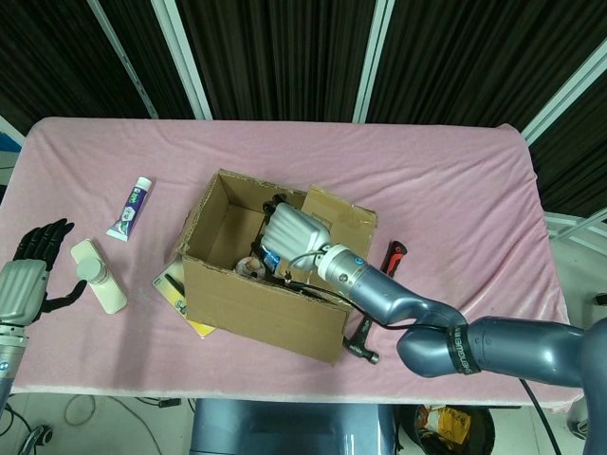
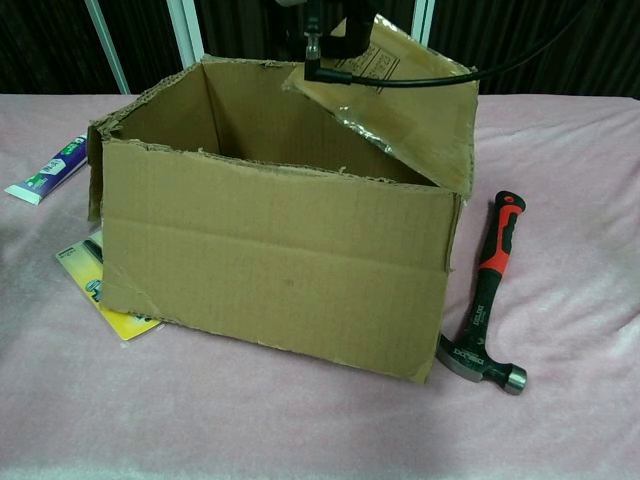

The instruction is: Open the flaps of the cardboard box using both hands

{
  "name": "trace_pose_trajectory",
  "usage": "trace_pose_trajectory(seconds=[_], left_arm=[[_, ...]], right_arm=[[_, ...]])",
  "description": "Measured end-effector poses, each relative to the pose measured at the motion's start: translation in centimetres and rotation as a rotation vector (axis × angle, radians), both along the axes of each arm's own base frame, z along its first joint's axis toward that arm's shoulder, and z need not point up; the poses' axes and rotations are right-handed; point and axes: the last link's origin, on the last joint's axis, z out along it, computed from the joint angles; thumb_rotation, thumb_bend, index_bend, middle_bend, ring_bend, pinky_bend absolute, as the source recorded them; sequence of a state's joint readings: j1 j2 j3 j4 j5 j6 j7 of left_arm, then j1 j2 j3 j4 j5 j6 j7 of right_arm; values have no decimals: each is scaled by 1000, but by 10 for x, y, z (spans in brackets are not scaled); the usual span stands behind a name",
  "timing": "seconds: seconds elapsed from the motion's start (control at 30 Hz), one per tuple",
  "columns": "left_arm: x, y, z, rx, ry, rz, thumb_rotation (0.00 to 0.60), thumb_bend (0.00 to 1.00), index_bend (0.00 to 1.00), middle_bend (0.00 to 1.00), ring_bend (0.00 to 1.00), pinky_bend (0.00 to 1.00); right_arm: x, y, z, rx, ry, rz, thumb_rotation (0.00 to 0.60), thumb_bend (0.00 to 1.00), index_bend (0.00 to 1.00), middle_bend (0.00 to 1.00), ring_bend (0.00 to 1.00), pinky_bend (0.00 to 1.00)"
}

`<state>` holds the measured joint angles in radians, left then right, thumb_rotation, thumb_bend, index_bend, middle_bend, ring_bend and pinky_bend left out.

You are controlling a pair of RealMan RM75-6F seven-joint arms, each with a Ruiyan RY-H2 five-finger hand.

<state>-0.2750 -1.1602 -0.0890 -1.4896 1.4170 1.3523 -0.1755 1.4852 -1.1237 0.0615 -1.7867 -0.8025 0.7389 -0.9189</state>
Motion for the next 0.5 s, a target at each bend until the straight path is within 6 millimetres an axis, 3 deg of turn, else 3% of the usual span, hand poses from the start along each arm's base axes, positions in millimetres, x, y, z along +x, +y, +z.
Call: trace_pose_trajectory(seconds=[0.23, 0.5], left_arm=[[1, -1, 0, -2, 5, -10, 600, 284, 16, 30, 0, 29], [2, -2, 0, 2, 8, -14, 600, 284, 16, 29, 0, 29]], right_arm=[[-4, 10, 23, -40, 21, 8, 600, 523, 613, 345, 165, 245], [-11, 15, 38, -85, 46, 9, 600, 491, 545, 334, 159, 243]])
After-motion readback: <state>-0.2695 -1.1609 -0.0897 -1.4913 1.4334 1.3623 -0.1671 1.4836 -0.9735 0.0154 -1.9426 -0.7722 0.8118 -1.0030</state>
